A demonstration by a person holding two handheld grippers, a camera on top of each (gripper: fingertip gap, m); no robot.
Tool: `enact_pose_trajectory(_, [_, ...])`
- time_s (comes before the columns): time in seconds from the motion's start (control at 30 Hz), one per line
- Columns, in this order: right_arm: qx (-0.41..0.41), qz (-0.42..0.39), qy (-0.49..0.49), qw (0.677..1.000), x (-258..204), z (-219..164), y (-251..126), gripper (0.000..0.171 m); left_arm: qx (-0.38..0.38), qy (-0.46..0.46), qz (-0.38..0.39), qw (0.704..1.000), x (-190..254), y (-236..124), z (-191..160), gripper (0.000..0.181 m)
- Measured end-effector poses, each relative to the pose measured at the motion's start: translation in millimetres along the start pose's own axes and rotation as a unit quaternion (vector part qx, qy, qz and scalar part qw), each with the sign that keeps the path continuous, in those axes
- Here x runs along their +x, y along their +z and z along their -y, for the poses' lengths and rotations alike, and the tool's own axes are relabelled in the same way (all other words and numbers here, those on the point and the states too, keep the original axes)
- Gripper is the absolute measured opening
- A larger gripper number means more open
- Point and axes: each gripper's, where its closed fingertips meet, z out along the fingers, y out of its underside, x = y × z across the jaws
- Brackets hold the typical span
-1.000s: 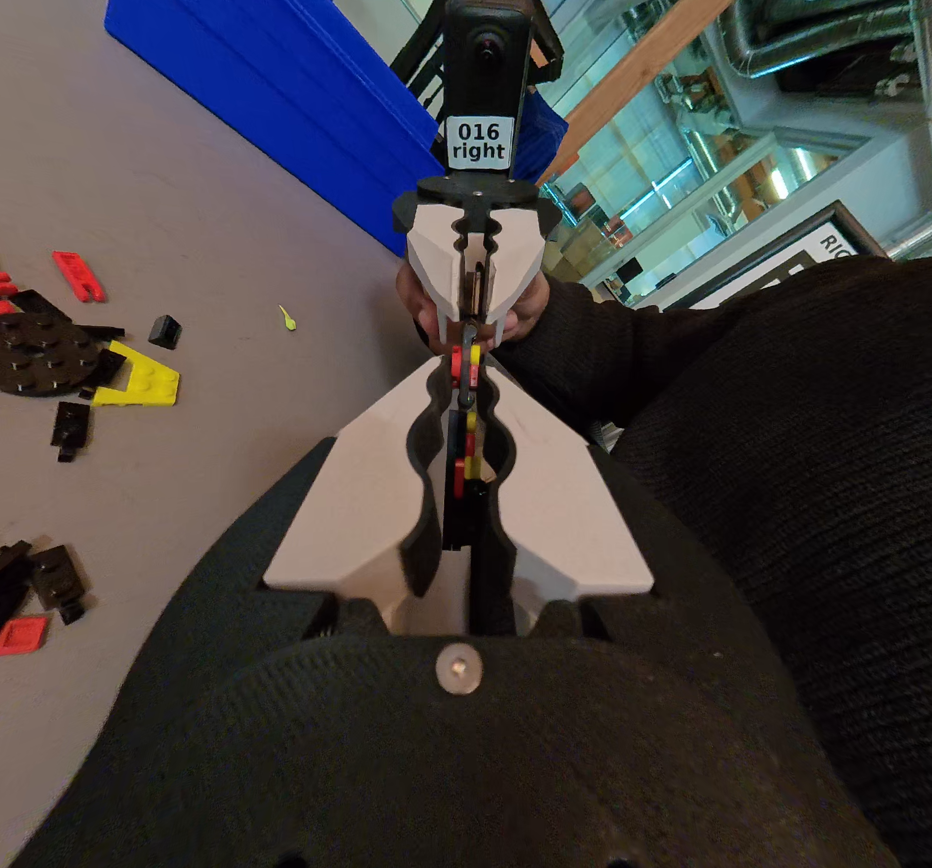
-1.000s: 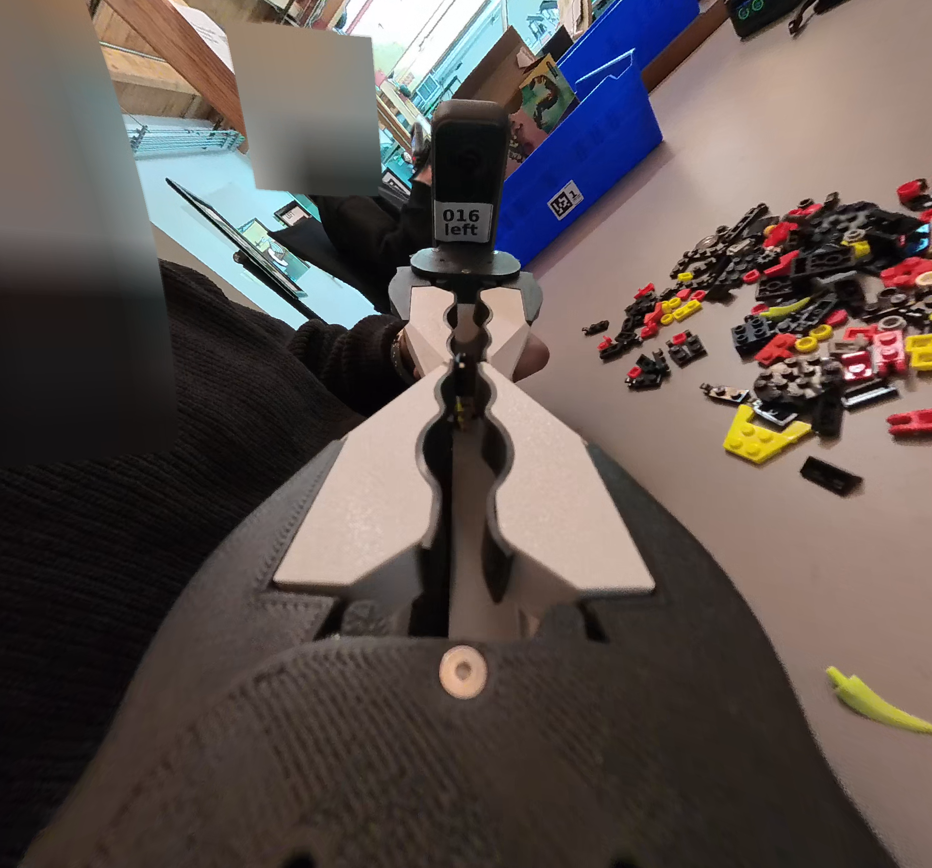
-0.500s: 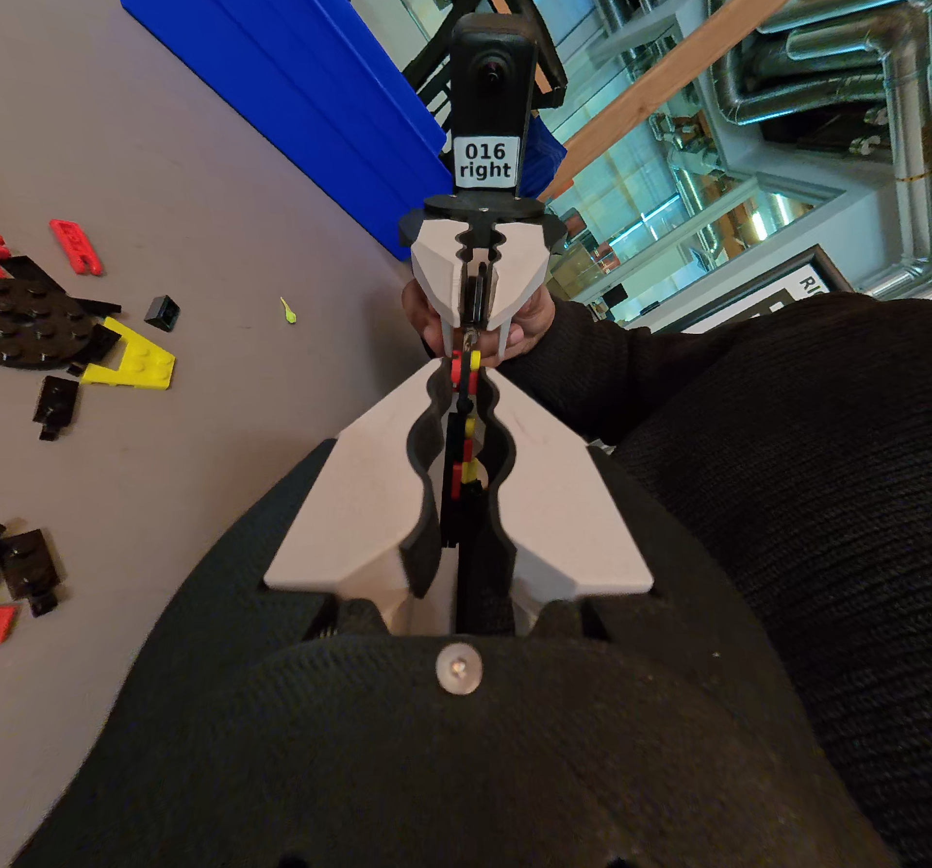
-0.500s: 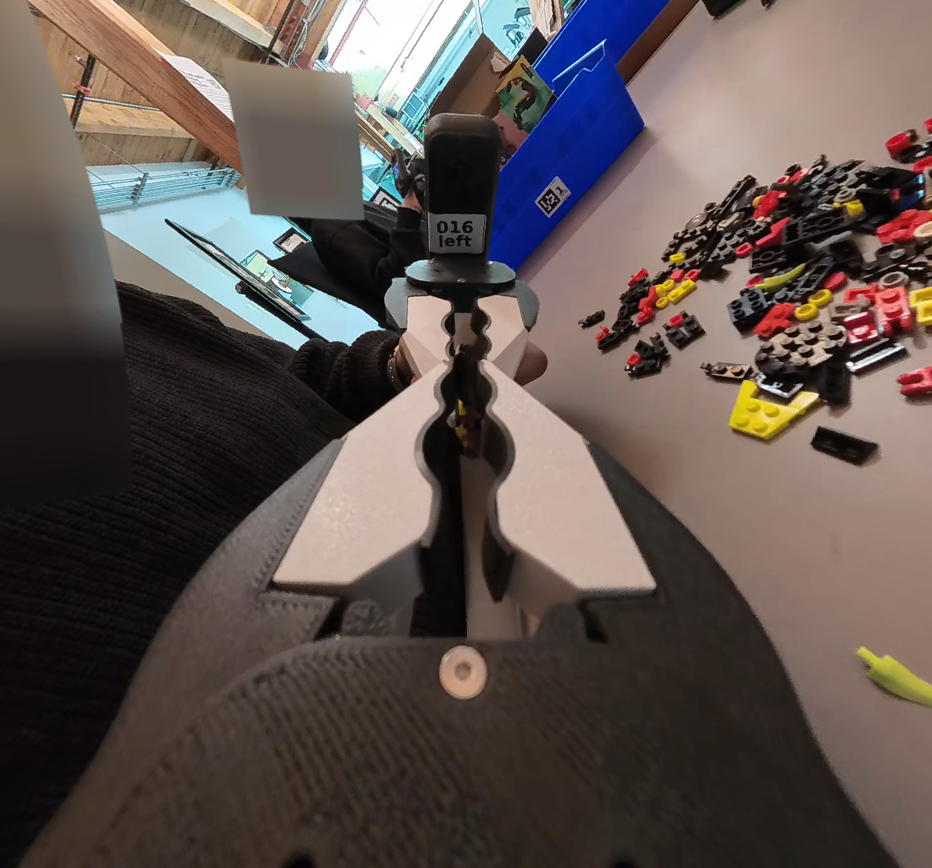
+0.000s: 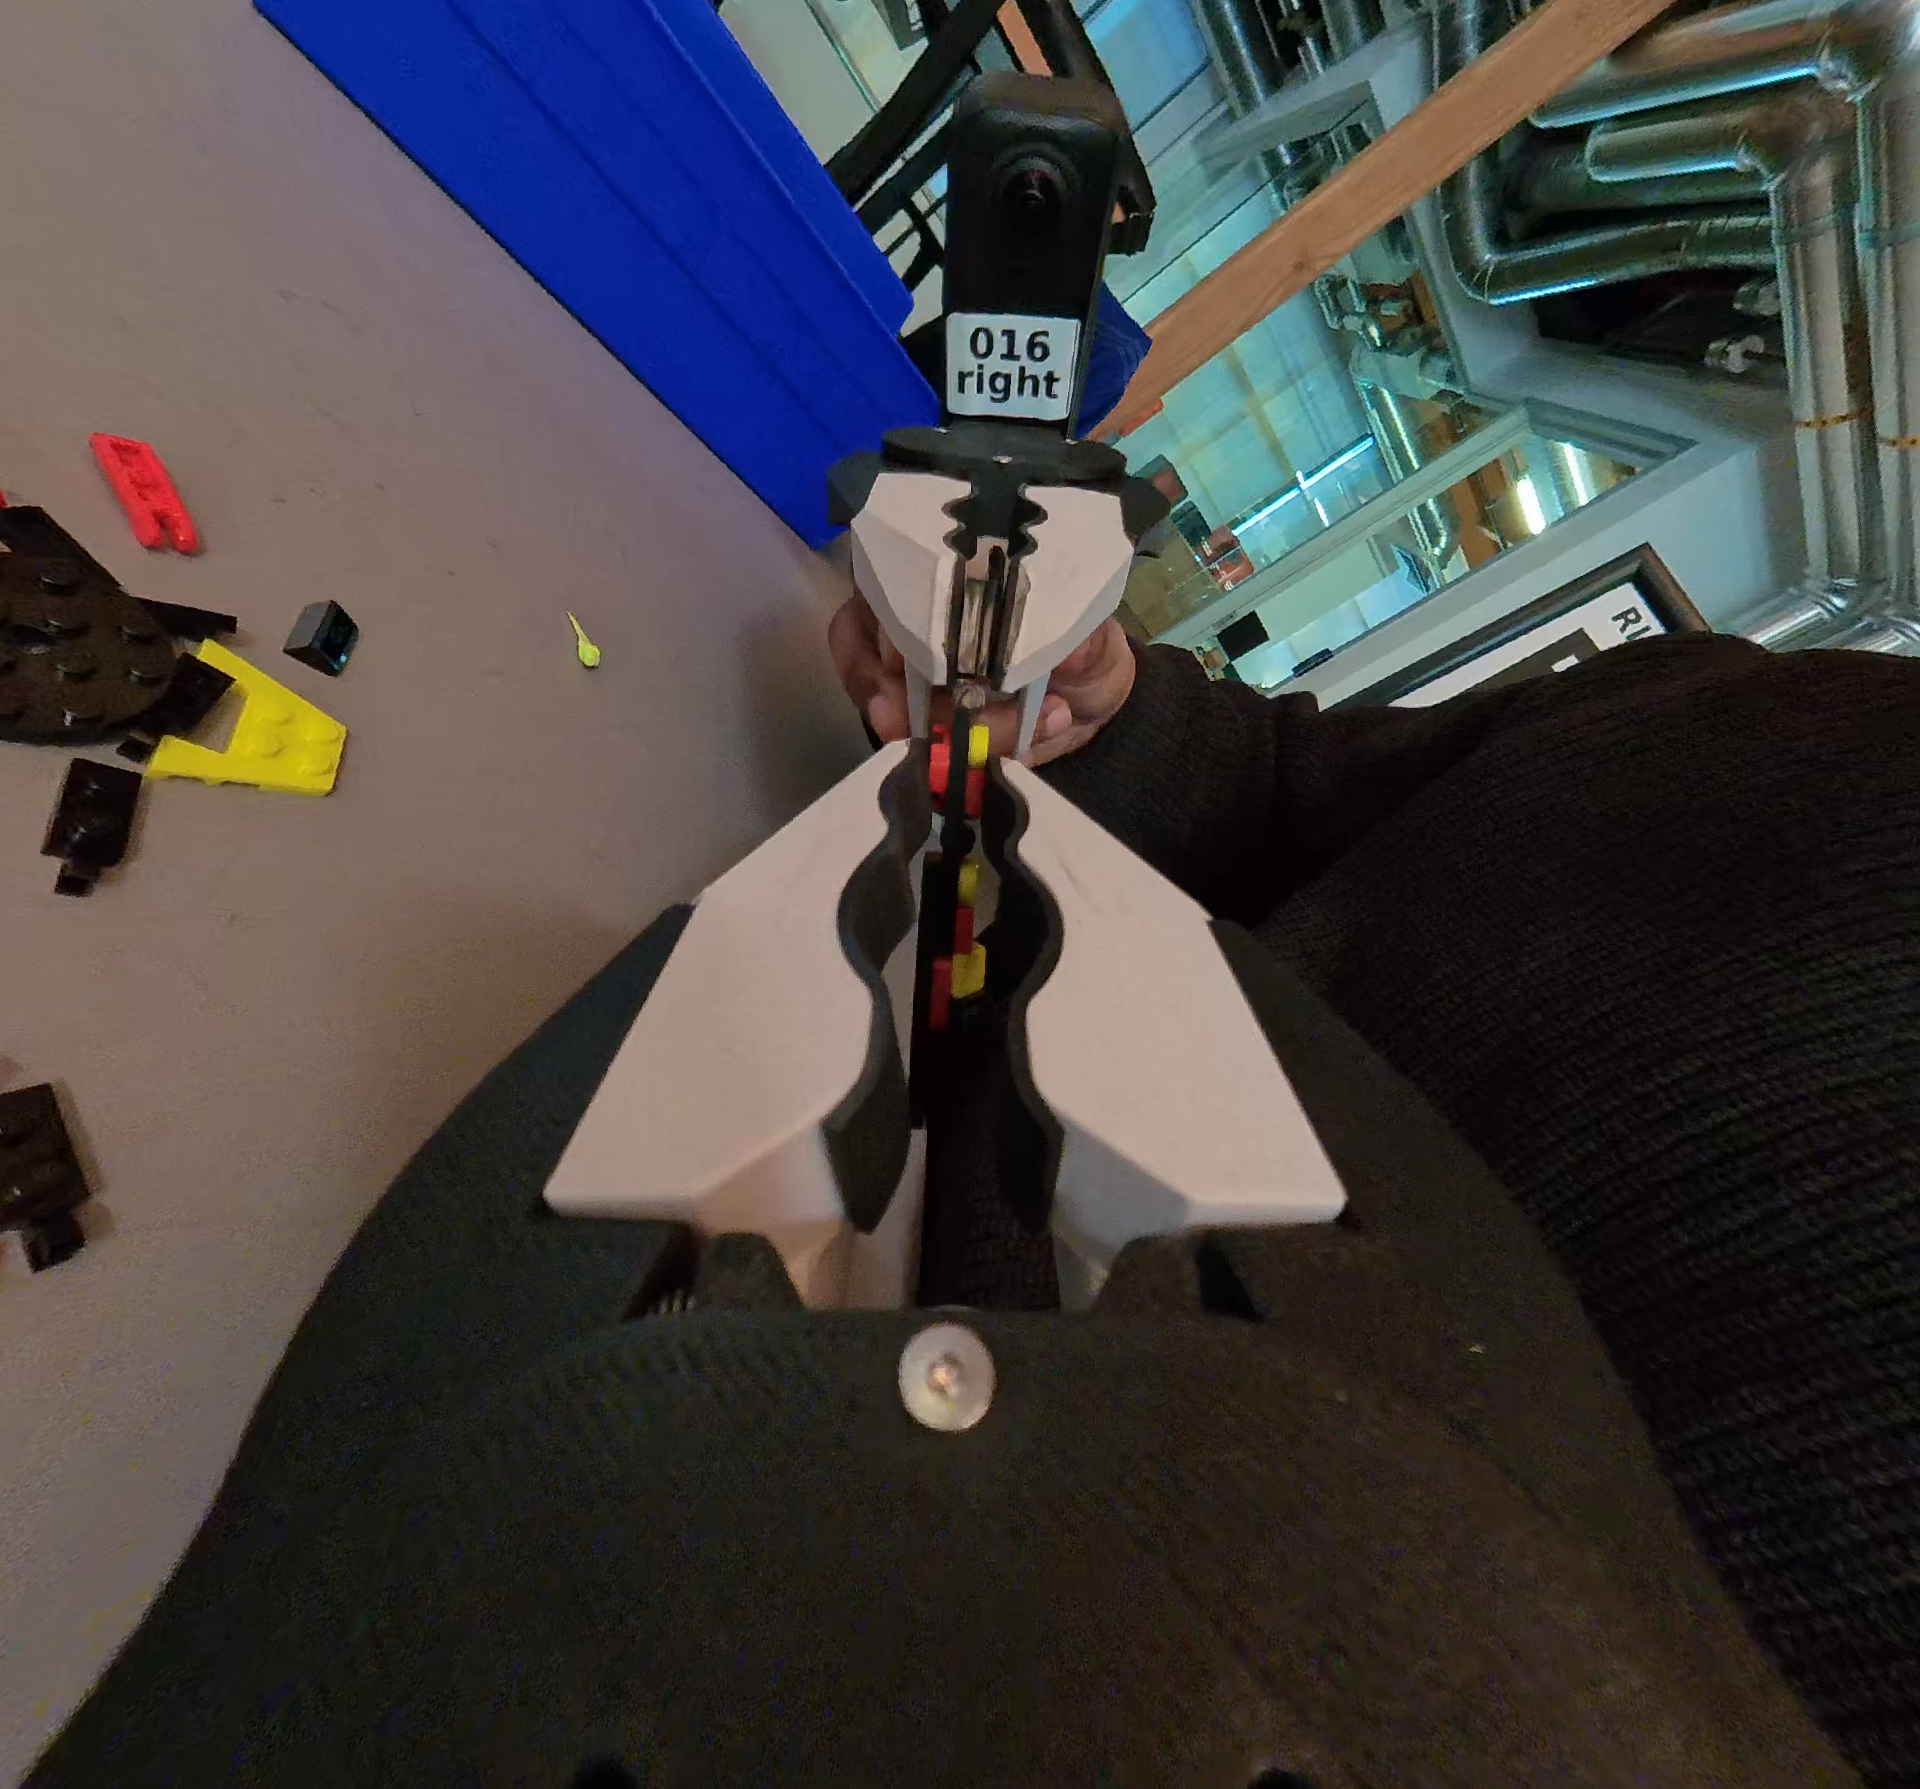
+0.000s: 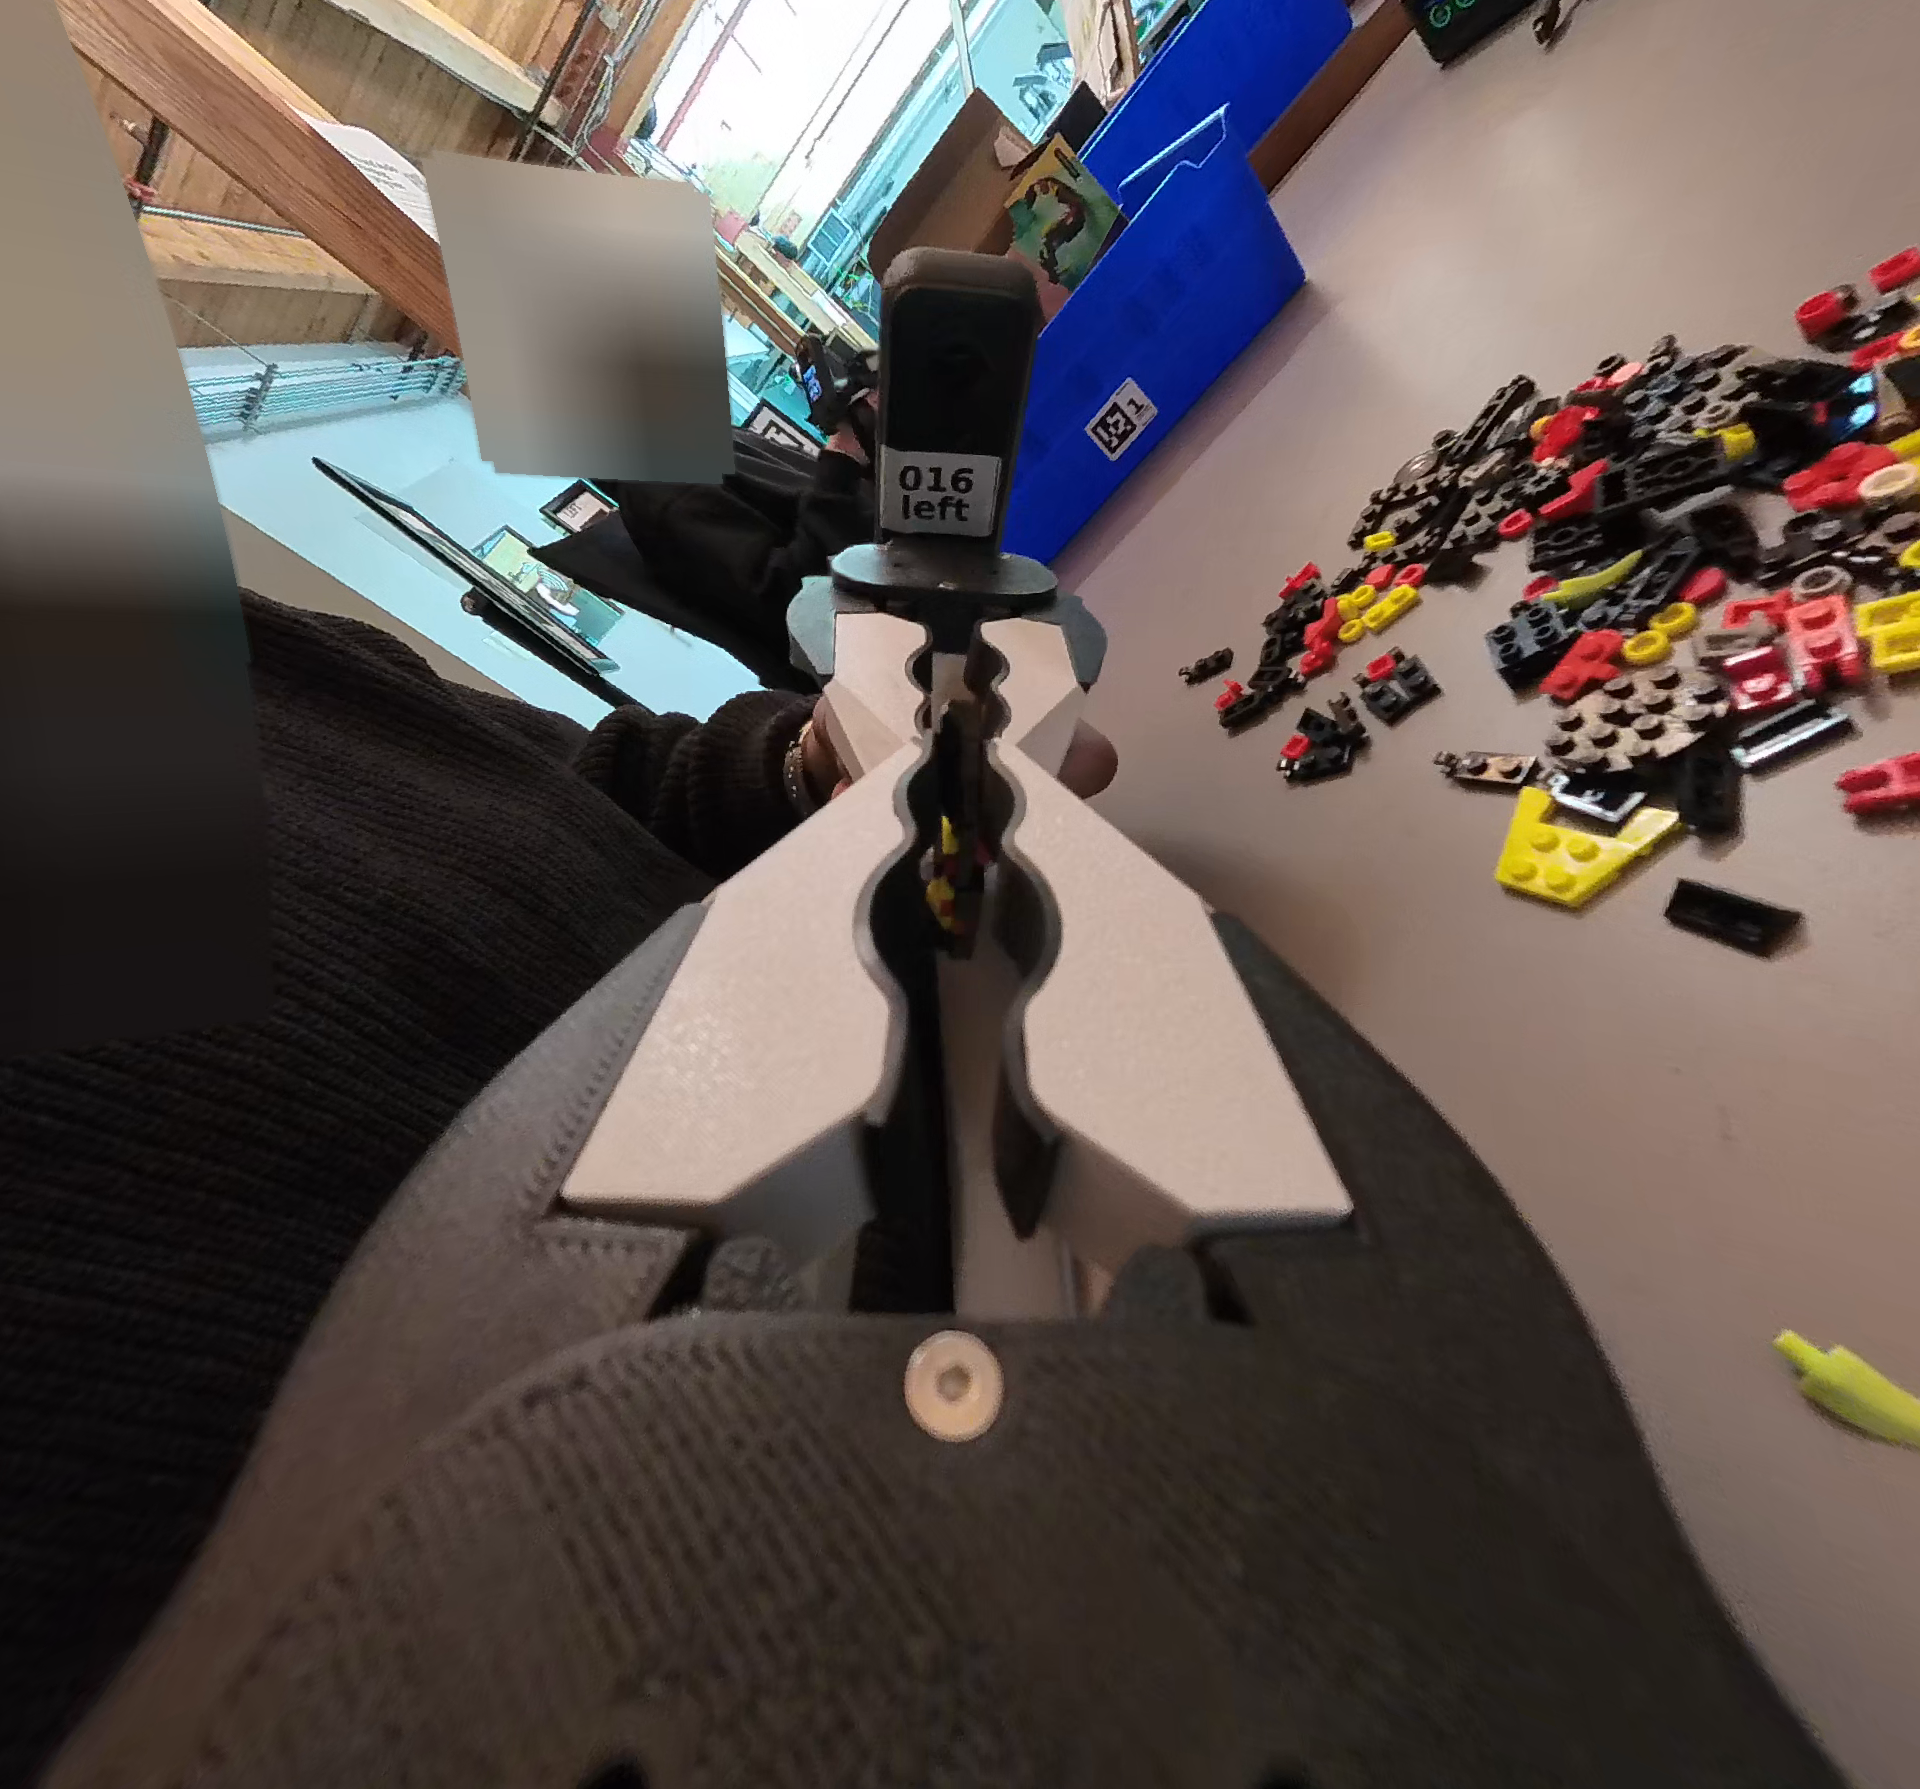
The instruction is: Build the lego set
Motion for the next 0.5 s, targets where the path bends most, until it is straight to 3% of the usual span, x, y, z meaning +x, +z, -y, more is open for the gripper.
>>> enact_pose_trajectory(0.33, [0.004, -0.024, -0.058, 0.998, 1.4, 5.6, -1.1, 0.006, -0.002, 0.013, 0.007, 1.000, -1.2, 0.9, 3.1, 0.006])
enact_pose_trajectory(0.4, [0.010, -0.038, -0.091, 0.995, 3.1, 10.5, -3.4, 0.030, 0.001, 0.009, -0.001, 1.000, 2.0, 0.9, 5.2, 0.007])
enact_pose_trajectory(0.5, [0.058, -0.031, -0.109, 0.992, -1.0, 29.8, -14.9, 0.038, 0.009, -0.024, -0.004, 1.000, -3.3, -2.2, 5.0, 0.007])
